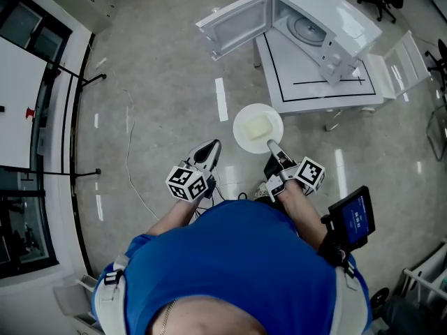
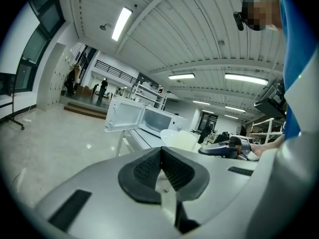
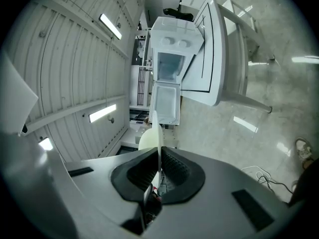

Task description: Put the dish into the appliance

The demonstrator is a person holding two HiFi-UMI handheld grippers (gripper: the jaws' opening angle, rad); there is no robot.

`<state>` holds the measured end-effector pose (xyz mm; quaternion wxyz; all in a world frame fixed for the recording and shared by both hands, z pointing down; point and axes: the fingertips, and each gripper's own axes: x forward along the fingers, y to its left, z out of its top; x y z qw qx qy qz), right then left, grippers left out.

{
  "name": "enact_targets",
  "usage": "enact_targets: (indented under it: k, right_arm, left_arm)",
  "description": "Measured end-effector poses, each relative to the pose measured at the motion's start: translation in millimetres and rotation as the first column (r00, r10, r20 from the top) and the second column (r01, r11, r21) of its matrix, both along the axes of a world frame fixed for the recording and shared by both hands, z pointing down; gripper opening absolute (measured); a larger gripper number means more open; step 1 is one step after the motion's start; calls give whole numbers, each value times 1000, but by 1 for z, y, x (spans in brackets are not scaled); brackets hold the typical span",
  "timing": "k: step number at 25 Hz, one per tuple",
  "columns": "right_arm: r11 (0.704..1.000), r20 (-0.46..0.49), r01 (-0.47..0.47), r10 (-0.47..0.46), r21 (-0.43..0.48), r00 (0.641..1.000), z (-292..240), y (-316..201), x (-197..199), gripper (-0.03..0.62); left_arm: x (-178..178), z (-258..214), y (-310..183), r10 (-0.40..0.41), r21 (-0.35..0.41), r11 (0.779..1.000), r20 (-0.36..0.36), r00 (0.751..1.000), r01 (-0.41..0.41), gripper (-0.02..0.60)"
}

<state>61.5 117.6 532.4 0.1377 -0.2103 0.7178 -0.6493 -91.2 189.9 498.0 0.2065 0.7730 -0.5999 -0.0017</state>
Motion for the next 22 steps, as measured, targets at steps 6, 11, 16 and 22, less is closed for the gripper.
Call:
enact_targets:
  k: [6, 11, 16, 22]
  right_arm:
    - [1000, -12, 2, -2, -11, 1000, 3, -32, 7, 14]
    - [1000, -10, 4, -4, -15, 1000, 2, -54, 9, 12]
    - [999, -4, -26, 26, -22, 1000, 1, -73, 4, 12]
    - [995, -14, -95, 95, -26, 995, 8, -99, -15, 12]
  left_arm:
    - [7, 6, -34, -7, -15, 1000, -6, 1000, 7, 6]
    - [8, 6, -60, -5, -15, 1000, -7, 1000, 5, 6]
    - [-3, 5, -81, 10, -21, 1000, -10, 1000, -11, 6]
    - [-31, 9, -118, 68, -17, 998, -10, 998, -69, 6]
